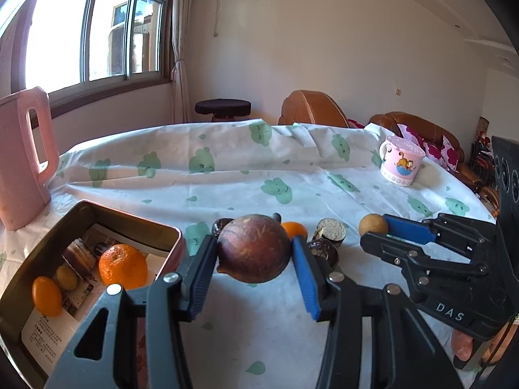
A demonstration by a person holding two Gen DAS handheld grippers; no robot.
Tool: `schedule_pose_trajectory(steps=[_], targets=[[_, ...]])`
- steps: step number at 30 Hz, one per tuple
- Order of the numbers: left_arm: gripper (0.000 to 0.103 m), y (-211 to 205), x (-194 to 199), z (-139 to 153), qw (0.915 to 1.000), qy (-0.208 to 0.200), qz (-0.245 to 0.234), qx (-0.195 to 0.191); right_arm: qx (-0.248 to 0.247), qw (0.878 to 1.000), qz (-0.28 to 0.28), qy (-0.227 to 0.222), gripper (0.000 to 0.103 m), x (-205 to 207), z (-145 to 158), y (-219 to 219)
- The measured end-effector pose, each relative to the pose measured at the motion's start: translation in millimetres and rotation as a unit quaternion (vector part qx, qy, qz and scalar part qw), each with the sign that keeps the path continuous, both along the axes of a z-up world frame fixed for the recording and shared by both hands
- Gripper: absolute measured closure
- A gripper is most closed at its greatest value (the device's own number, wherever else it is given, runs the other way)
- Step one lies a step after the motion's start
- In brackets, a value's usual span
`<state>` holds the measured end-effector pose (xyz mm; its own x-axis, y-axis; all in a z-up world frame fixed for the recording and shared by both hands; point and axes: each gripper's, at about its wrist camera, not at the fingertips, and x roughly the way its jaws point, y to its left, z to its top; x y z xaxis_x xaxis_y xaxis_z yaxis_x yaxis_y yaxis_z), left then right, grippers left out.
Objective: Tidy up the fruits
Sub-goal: 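Carry the tan fruit in the right gripper while the left gripper carries the purple fruit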
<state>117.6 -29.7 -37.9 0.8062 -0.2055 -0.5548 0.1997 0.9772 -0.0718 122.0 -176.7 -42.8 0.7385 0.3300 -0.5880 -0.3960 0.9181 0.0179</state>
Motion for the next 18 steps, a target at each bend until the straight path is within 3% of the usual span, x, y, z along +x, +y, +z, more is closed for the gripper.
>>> schedule_pose_trajectory(steps=[18], targets=[[0.054,2.2,-13.6,7.5,0.9989,-0.041,0.020,0.007,0.020,0.999,-0.004,-0.032,0.072,-9.1,7.3,-7.5]])
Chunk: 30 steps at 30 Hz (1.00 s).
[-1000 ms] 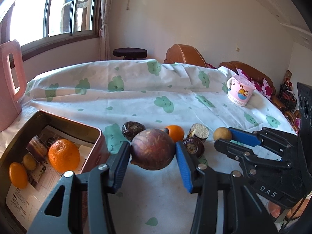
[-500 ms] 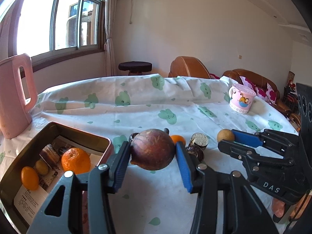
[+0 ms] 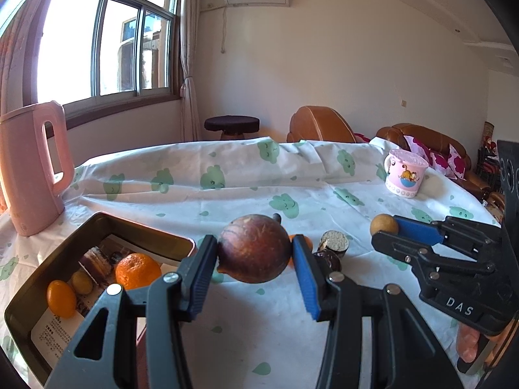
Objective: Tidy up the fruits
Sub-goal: 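Carry the tan fruit in the right gripper while the left gripper carries the purple fruit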
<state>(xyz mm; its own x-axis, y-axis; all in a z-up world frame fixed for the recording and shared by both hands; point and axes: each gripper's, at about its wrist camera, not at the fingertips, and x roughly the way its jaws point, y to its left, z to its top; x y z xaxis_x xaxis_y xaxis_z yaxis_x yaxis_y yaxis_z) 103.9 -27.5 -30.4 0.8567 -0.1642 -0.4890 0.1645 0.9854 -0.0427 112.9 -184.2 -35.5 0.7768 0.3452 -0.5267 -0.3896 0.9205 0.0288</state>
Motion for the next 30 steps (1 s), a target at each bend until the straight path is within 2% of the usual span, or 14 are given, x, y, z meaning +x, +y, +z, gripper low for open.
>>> schedule_pose_trajectory(steps=[25,30], targets=[[0.054,-0.2,-11.5,6.0,0.9993,-0.033,0.014,0.010,0.008,0.999,-0.013,-0.032,0.072,-11.4,6.1,-4.9],[0.054,-0.8,-15.8,6.6,0.9988,-0.043,0.020,0.014,0.003,0.999,-0.016,-0.051,0.072,-18.2,8.5,-3.6]])
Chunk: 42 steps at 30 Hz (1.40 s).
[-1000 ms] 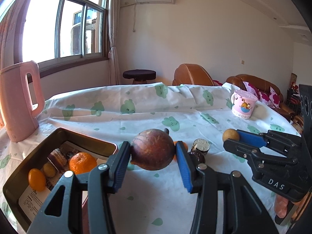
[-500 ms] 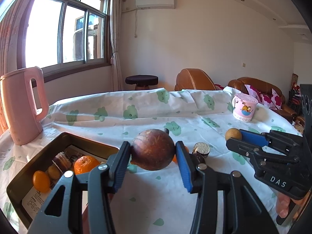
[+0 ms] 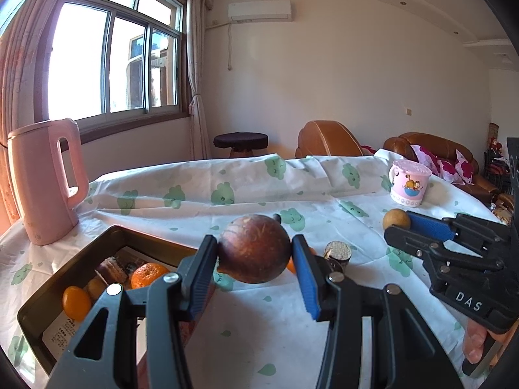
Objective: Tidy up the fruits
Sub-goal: 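Carry the tan fruit in the right gripper while the left gripper carries the purple fruit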
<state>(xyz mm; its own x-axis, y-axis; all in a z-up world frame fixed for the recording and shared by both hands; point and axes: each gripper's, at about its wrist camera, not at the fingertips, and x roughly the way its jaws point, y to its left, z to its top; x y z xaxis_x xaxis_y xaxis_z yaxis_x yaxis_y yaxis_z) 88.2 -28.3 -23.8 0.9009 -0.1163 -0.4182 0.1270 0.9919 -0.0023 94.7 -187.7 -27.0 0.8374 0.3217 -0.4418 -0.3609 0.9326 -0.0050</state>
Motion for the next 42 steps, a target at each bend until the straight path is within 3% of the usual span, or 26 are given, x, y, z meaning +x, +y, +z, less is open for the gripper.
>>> schedule_pose_trajectory(steps=[28,42], targets=[[0.054,37.5,-15.9,3.2,0.9991,0.005,0.022,-0.037,-0.022,0.998,0.056,-0.025,0.072,-10.0,19.1,54.1],[0.054,84.6,-35.0,14.6,0.9974,0.003,0.058,-0.042,-0.032,0.993,0.110,-0.033,0.072,-12.4,39.4,103.7]])
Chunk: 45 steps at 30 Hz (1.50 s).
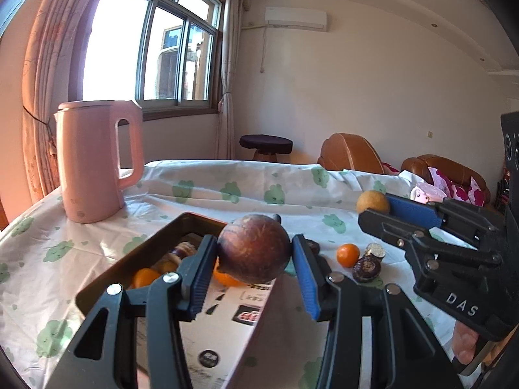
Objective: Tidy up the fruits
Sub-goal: 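Carry the tan fruit in the right gripper while the left gripper carries the purple fruit, then open the right gripper over the tin while the left gripper releases the purple fruit inside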
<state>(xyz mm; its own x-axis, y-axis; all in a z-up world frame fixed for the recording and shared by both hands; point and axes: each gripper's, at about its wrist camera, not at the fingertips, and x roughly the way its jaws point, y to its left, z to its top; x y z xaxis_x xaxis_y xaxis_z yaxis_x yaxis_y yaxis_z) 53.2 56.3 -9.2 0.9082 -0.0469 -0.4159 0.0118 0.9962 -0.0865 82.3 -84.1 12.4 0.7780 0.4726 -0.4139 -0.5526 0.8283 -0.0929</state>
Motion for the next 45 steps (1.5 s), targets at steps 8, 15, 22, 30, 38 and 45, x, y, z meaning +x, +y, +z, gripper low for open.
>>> schedule_pose_trajectory(steps=[8,15,22,30,38,45], targets=[[0.054,36.8,-9.5,4.4,0.9995,-0.001,0.030,-0.002,-0.007,0.999,0.033,0.006,0.072,1.9,1.6,36.3],[0.054,72.6,-15.9,-1.4,0.9977,0.005,0.068,-0.008,-0.015,0.998,0.058,0.025,0.072,2.9,-9.0,64.6],[0.054,96.9,-16.8,-12.0,0.9957,0.019,0.089,-0.020,-0.030,0.996,0.076,0.047,0.072,6.9,-24.7,89.3],[0.054,92.7,-15.4,-20.9,0.9960,0.033,0.081,-0.020,-0.053,0.993,0.081,0.068,0.072,12.2,-43.7,107.0],[0.054,89.1,-13.8,-22.9,0.9960,0.041,0.078,-0.014,-0.063,0.992,0.078,0.081,0.072,17.2,-51.6,109.9],[0.054,88.7,-9.0,-26.3,0.9952,0.059,0.077,-0.013,-0.071,0.990,0.077,0.096,0.072,22.7,-58.7,113.1]])
